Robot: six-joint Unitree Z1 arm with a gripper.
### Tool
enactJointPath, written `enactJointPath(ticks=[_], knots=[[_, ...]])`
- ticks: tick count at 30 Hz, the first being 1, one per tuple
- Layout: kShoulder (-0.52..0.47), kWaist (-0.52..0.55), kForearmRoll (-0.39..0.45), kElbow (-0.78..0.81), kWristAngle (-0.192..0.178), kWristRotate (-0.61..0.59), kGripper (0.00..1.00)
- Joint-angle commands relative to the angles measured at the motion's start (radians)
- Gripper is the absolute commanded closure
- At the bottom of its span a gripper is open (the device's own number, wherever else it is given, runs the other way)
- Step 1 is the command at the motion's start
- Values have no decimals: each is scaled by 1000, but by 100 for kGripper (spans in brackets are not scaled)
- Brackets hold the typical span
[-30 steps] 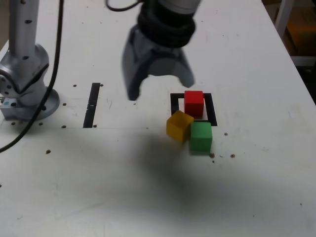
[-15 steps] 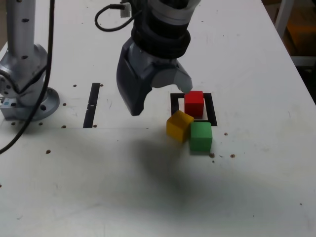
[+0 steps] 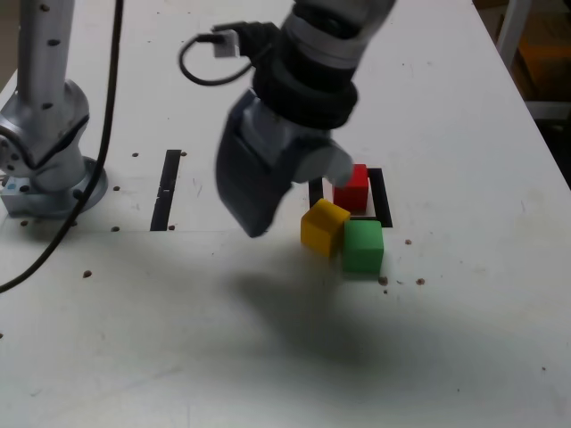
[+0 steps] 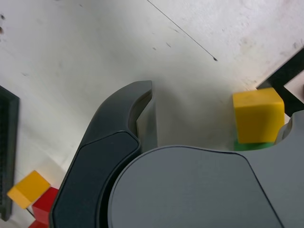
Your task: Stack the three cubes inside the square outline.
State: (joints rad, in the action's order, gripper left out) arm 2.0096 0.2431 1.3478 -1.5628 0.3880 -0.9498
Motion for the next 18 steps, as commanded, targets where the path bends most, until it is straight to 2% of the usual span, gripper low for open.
enactJointPath(ticks=[1,10,18], knots=[[6,-2,-12,11,6,3,1],[31,-35,-81,38,31,4,1],[30,-69,-153,70,33,29,0]])
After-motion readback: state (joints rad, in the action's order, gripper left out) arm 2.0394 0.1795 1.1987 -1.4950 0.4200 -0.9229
